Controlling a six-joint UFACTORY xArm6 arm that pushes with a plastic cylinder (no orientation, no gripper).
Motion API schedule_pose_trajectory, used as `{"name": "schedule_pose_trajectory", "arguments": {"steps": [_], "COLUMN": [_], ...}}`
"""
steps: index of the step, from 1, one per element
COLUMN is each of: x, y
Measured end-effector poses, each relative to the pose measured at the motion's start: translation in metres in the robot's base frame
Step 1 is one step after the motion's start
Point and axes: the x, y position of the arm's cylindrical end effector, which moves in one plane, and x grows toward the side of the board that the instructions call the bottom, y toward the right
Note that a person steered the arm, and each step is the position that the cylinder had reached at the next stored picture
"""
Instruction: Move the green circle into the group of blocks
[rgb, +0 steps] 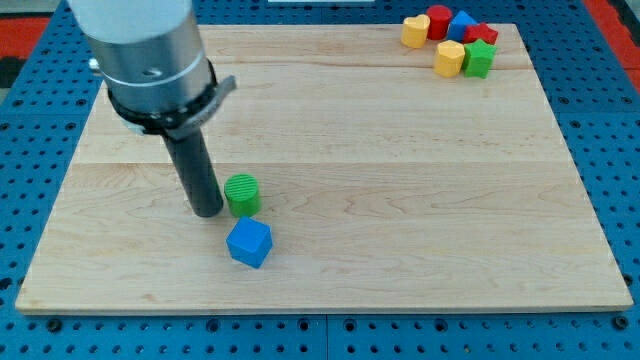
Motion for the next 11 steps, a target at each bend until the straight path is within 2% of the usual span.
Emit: {"name": "schedule_pose_trajectory", "arguments": {"steps": [1, 2, 5, 6, 8, 11], "x": [0.014, 0.002, -0.071, -0.082, -0.071, -0.096], "y": [0.015, 0.023, 0.079, 0.085, 0.065, 0.053]}}
